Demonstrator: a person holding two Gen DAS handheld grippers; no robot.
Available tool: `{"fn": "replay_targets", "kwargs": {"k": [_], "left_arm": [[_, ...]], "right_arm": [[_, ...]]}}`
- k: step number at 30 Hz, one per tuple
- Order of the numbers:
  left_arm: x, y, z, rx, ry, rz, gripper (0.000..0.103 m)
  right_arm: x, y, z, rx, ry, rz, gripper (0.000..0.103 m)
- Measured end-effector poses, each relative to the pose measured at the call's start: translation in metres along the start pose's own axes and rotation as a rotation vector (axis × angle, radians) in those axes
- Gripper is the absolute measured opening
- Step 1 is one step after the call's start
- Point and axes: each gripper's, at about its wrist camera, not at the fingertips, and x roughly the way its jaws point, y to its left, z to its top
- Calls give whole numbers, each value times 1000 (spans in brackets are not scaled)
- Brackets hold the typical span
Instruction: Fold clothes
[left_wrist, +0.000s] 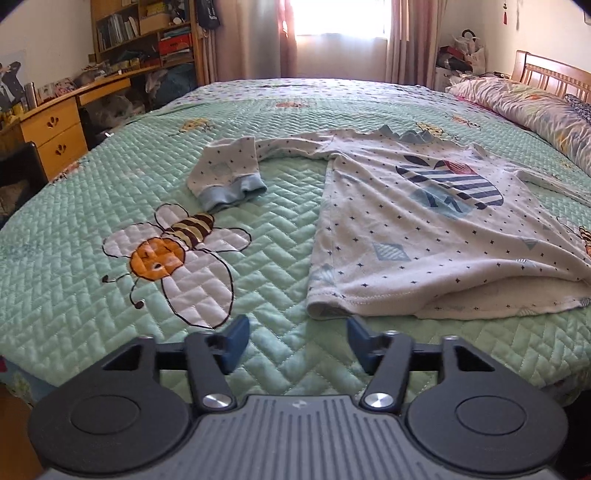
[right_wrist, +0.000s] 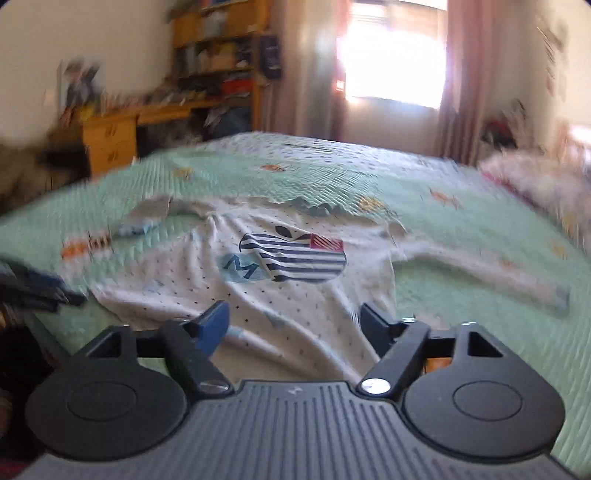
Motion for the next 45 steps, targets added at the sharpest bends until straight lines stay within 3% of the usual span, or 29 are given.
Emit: {"fn": "replay_targets", "kwargs": {"k": [3,5,12,13,15,16,20,22,26,31,45], "left_arm": [[-4,-2,0,6,-9,10,66],[-7,-4,1,11,-15,17,71],[-14,-9,1,30,-36,39,80],[-14,-10,0,33,-40,42,81],[-16,-11,0,45,-47,50,83],[-16,-12,0,52,-51,57,87],[-16,-12,1,55,-48,72,92],[-16,-13,1,55,-51,76,93],[-18,-17,1,65,-50,71,93],[-28,-28,2,110,-77,76,93],[-49,-33,0,160,-114,106,99]], "right_arm": [[11,14,13,-27,8,41,80],[4,23,12,-10,-20,85,80],[-35,57,23,-139,-152,100,81],[-45,59,30,-146,-198,100,83],[-58,63,41,-165,-277,91,100],[-57,65,45,-184,-288,83,103],[-22,67,34,-173,-99,108,102],[-15,64,19,-92,-54,179,102],[-8,74,-4,-45,6,213,102],[-8,90,-17,-45,32,244,102],[-24,94,-2,-1,-73,233,102]]}}
